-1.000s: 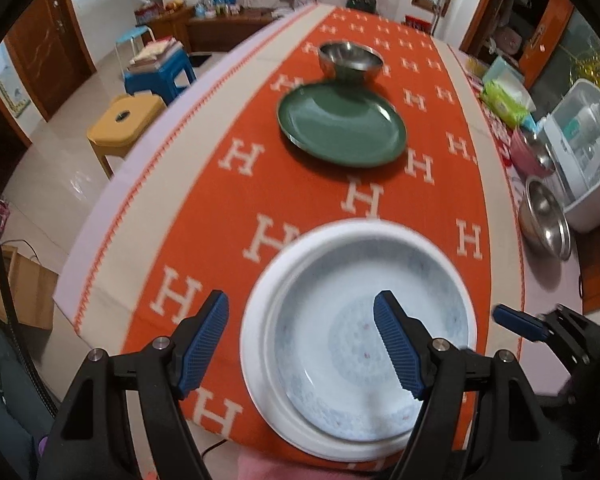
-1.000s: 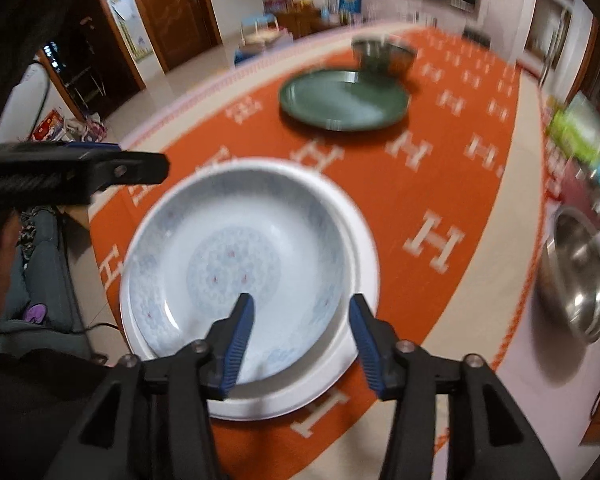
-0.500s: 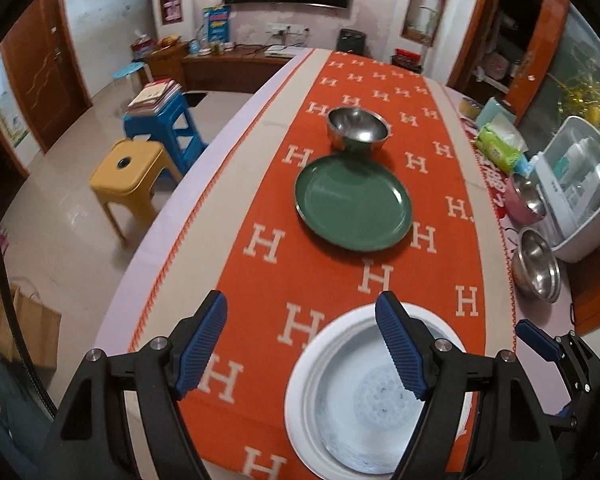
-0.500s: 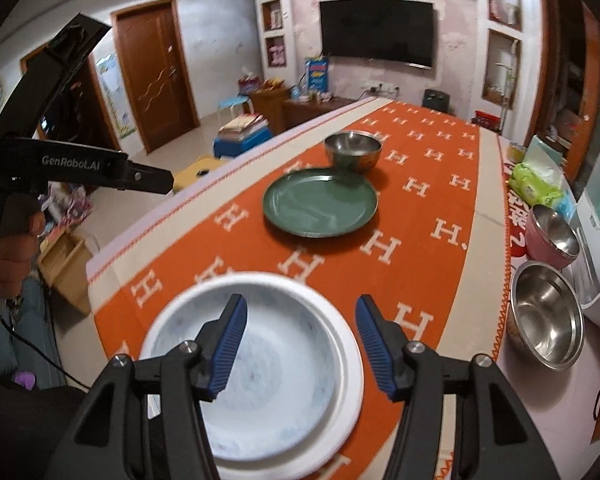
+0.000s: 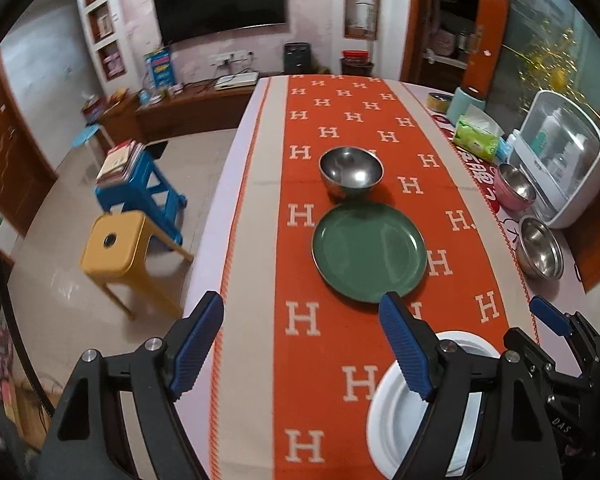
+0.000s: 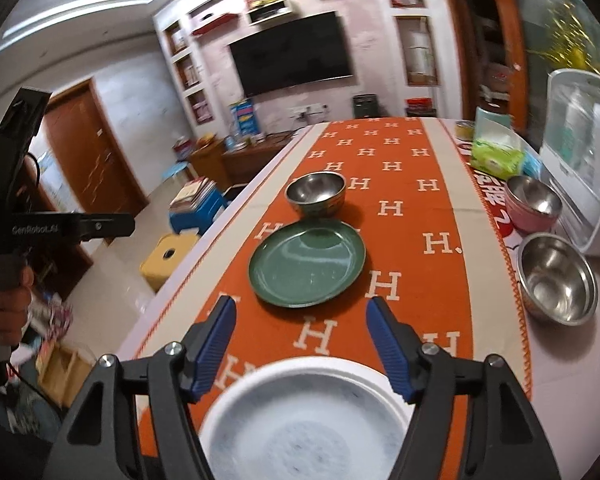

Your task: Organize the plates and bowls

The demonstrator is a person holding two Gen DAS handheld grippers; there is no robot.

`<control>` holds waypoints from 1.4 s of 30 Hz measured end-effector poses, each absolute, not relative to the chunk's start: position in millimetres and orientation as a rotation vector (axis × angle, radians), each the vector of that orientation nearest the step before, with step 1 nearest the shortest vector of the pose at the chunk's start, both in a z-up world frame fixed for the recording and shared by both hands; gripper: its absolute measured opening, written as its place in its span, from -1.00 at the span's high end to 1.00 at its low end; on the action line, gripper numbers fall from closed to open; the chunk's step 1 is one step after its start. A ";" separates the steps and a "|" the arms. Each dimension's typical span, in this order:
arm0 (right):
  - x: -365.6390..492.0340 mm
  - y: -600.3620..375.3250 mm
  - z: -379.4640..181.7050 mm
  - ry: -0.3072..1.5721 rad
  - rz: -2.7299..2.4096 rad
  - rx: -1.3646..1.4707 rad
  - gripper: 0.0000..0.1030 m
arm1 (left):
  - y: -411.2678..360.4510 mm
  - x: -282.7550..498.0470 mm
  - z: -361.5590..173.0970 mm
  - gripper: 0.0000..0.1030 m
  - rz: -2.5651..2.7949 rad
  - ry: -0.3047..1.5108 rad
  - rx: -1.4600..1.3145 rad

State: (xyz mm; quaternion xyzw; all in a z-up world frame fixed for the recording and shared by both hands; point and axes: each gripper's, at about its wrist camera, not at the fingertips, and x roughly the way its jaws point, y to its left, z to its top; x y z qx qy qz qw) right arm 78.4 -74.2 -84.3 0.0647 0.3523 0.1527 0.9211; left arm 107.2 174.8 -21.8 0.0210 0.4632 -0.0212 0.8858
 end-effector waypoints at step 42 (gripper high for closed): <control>209.6 -74.1 -157.9 0.909 0.007 0.583 -0.33 | 179.1 301.8 -152.2 -0.55 -0.417 1.204 0.057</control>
